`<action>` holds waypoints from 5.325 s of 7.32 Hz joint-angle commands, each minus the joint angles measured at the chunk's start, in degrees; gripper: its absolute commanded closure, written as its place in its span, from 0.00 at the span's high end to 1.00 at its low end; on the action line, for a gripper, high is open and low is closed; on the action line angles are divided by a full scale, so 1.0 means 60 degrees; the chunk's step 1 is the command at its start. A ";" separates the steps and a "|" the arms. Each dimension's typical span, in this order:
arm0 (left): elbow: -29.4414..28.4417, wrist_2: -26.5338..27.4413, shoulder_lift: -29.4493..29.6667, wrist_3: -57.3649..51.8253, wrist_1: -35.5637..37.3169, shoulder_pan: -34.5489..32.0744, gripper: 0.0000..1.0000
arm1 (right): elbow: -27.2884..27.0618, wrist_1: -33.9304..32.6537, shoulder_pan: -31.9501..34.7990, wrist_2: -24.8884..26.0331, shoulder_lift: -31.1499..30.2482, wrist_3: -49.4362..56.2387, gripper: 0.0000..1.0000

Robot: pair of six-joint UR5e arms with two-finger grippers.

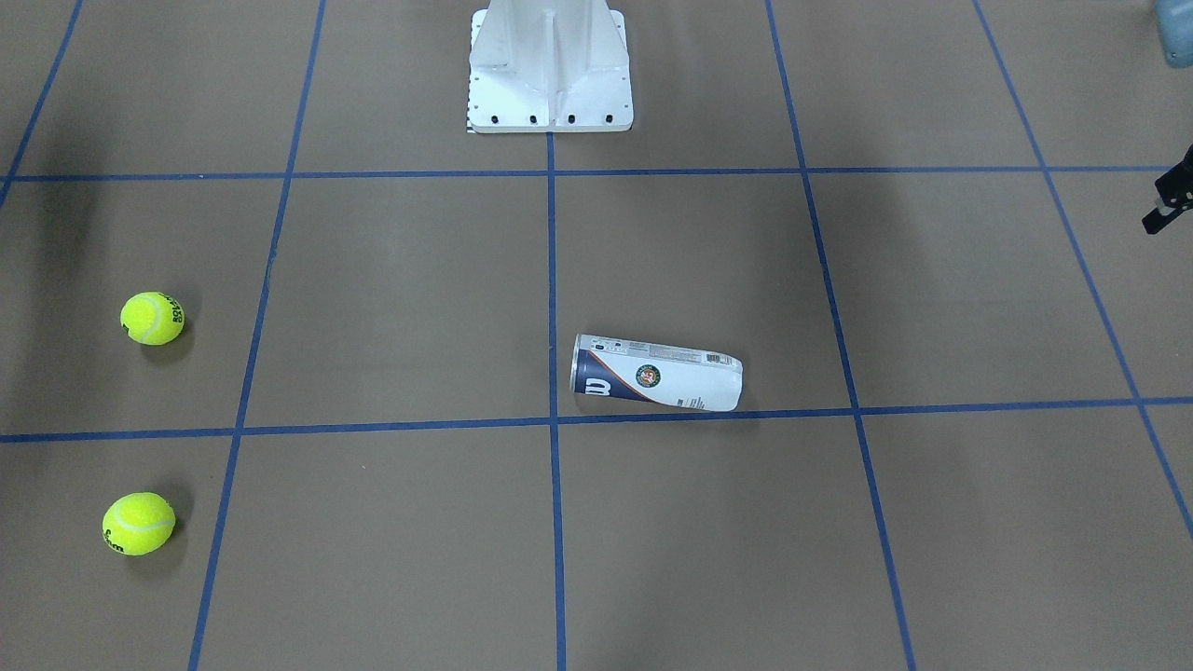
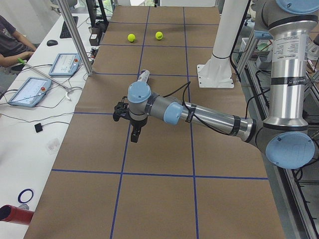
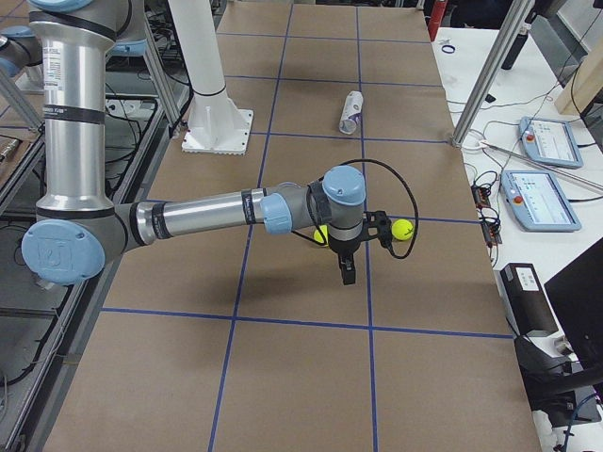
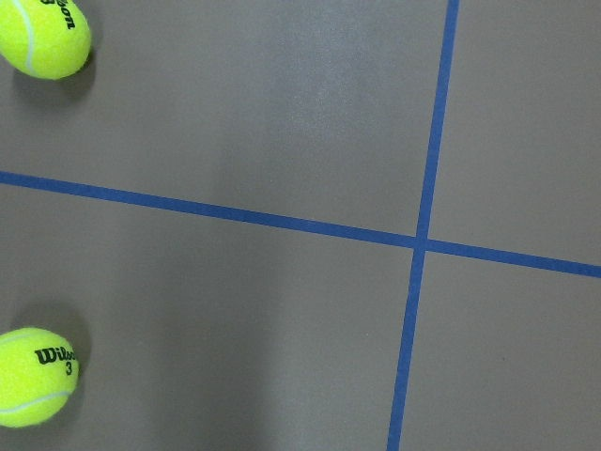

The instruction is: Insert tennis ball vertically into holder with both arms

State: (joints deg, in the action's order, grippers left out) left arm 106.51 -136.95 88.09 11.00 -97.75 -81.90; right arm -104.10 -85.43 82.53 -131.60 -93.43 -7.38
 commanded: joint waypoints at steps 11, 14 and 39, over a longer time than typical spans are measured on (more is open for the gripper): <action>0.0031 0.0003 0.1911 0.0145 -0.0892 0.1414 0.99 | -0.0212 0.0029 0.0000 -0.0156 0.0000 0.0000 0.99; 0.0016 0.1021 0.3404 -0.0015 -0.1038 0.3404 0.98 | -0.0140 0.0029 -0.0001 -0.0171 0.0014 0.0000 0.99; -0.5096 0.7855 0.8654 -0.5392 -0.0877 0.8934 0.93 | 0.0593 0.0029 -0.0059 -0.0713 0.0102 -0.0015 1.00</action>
State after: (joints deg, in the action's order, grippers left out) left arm 76.06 -90.33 140.00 -21.28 -102.95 -28.25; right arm -100.55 -85.25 82.18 -135.88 -92.81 -7.47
